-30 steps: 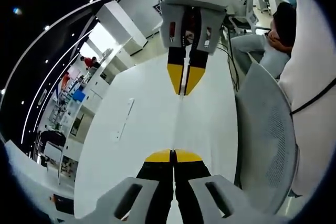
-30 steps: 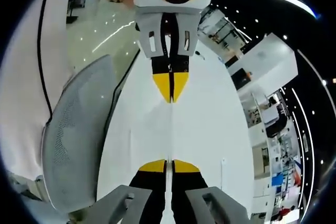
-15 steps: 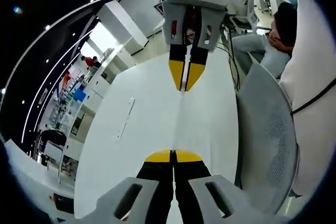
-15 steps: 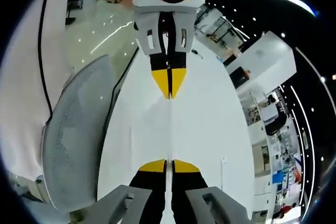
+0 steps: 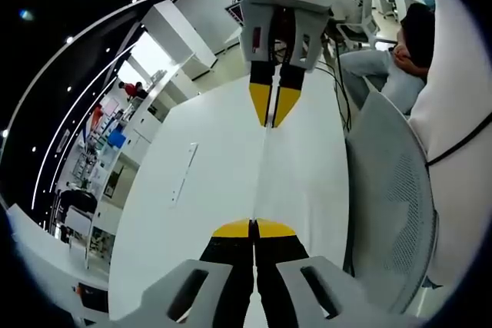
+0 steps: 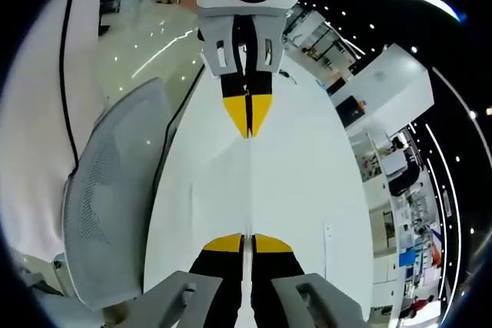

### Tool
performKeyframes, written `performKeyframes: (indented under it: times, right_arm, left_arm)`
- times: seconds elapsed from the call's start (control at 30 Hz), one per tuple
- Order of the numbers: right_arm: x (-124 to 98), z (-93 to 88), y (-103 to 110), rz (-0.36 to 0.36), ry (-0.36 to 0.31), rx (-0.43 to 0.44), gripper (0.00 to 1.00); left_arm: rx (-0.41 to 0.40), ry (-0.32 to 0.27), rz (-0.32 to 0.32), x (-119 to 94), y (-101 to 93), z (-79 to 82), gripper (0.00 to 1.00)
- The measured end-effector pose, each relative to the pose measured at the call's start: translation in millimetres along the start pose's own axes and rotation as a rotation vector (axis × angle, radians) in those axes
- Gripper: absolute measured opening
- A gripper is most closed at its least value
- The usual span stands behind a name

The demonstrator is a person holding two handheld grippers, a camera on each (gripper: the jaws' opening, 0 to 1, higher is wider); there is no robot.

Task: Arrange the food packaging bags into a neat stack by flattening each bag and aligning their edges.

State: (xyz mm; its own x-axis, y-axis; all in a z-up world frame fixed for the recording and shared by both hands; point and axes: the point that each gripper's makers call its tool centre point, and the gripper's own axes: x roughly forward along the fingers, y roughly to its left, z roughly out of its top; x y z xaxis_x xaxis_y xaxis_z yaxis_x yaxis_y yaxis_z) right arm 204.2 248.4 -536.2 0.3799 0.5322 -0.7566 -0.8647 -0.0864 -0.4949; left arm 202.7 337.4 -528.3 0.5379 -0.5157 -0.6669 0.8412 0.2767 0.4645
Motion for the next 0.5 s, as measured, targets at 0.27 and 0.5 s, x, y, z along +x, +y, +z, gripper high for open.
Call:
performKeyframes:
  times: [0.27, 0.5]
  right_arm:
    - [-1.8, -1.0, -0.3, -0.001, 0.002, 0.002, 0.0]
    - [-3.1, -1.6, -0.3, -0.002, 0.002, 0.003, 0.0]
  left_arm:
    - [0.0, 0.0, -0.001, -0.4, 0.2, -0.2, 0.0]
    - [0.002, -0.001, -0.001, -0.8, 0.8, -0.2, 0.0]
